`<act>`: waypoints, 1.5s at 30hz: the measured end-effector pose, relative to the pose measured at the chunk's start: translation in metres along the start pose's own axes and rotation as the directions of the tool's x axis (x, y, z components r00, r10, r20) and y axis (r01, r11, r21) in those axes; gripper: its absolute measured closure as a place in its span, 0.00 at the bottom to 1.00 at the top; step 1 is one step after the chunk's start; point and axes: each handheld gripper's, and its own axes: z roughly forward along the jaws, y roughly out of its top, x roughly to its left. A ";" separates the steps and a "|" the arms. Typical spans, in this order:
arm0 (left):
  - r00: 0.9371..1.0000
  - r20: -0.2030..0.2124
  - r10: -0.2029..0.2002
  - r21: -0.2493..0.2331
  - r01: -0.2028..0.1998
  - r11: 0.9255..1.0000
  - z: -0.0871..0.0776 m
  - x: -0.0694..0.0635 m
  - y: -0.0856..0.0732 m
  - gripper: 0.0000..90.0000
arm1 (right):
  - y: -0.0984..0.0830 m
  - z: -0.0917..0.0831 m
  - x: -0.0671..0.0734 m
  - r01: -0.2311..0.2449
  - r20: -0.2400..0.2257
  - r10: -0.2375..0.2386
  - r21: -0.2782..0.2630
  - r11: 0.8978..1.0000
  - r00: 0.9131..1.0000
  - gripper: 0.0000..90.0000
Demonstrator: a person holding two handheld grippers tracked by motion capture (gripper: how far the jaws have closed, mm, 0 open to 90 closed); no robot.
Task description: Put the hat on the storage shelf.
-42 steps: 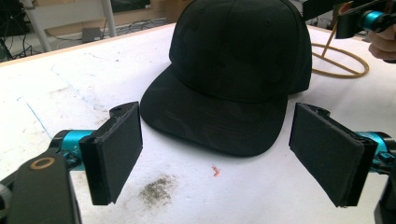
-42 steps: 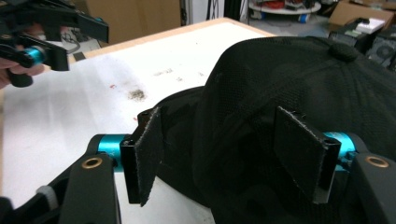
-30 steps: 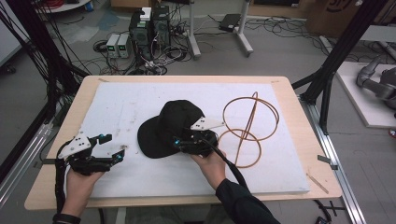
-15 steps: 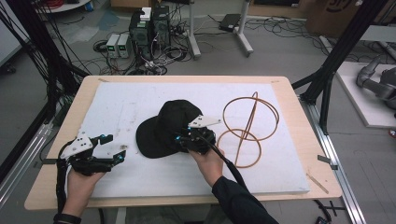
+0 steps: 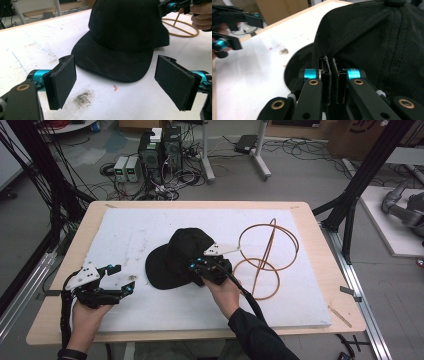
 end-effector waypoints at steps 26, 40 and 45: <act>0.997 -0.061 -0.038 -0.043 0.035 0.998 -0.013 0.008 -0.003 0.21 | 0.053 -0.077 0.051 0.151 -0.084 -0.169 -0.187 0.971 0.982 0.98; 0.997 -0.053 -0.051 -0.035 0.049 0.998 -0.009 0.009 -0.004 0.21 | 0.092 -0.130 0.052 0.177 -0.082 -0.208 -0.287 0.941 0.975 0.98; 0.998 -0.049 -0.049 -0.033 0.047 0.998 -0.008 0.009 -0.004 0.21 | 0.100 -0.150 0.048 0.192 -0.066 -0.223 -0.312 0.931 0.973 0.98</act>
